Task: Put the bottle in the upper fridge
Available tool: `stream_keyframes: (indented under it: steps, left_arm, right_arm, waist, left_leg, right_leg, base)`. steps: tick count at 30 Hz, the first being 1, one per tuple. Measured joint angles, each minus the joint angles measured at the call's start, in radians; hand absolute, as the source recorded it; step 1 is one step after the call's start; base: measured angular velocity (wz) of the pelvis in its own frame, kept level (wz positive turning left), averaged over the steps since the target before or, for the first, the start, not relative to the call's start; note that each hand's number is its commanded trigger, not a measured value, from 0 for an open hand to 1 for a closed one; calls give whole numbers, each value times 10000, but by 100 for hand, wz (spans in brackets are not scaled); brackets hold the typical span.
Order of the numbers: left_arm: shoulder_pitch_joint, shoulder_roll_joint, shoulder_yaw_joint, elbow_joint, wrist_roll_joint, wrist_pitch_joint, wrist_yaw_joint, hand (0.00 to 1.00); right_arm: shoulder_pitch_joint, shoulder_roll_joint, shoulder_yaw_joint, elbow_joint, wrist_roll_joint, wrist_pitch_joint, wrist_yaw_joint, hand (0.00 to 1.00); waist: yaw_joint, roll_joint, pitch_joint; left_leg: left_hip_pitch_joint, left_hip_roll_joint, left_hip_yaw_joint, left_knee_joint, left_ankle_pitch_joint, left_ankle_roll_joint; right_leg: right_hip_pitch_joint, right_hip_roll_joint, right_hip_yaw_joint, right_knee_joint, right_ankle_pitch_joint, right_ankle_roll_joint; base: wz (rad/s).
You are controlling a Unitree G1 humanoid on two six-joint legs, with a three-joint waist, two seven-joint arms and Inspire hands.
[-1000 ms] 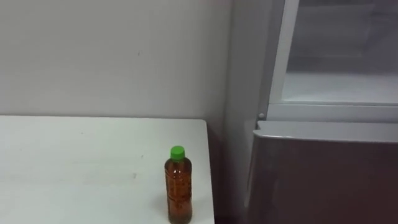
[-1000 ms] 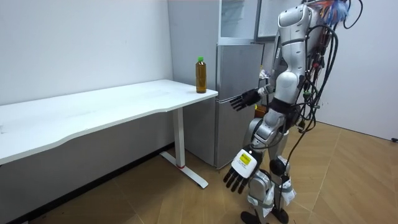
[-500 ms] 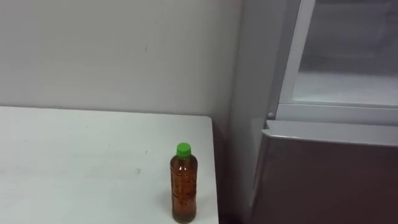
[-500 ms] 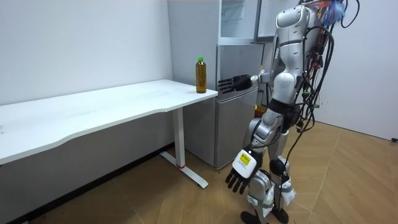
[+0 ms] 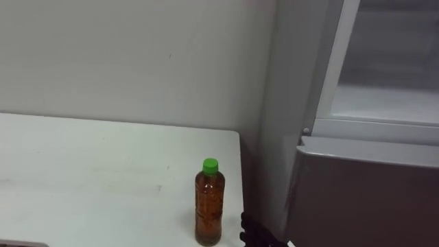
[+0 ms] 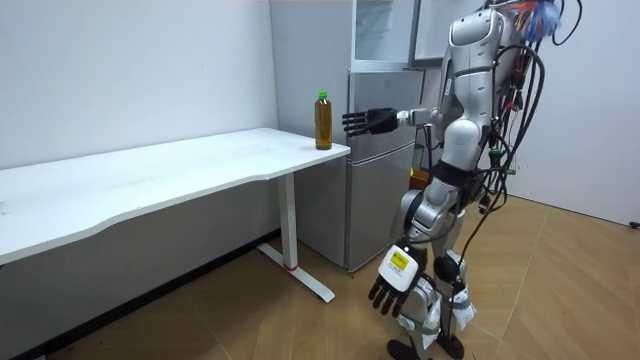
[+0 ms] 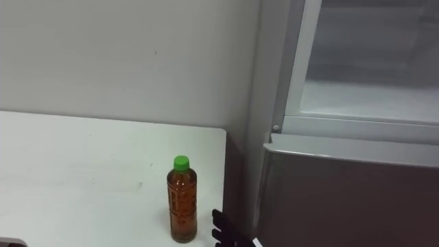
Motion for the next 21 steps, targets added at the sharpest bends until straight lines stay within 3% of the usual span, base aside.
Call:
stream_keyframes:
  steps: [7, 21]
  left_arm:
    - [-10, 4, -3, -1, -1, -2, -68, 0]
    - [78, 132, 21, 0, 23, 10, -185, 0]
  right_arm:
    - [-66, -104, 36, -1182, 16, -9, -589, 0]
    - [-806, -189, 54, -1220, -15, -13, -1725, 0]
  waist:
    - [137, -8, -4]
    - [502, -83, -13]
  left_leg:
    - [-139, 10, -41, 53, 0, 0]
    - [-359, 9, -219, 195, 7, 2]
  right_leg:
    - [-103, 6, -45, 45, 22, -15]
    - [-191, -17, -281, 152, 54, -27]
  base:
    - [0]
    - [3]
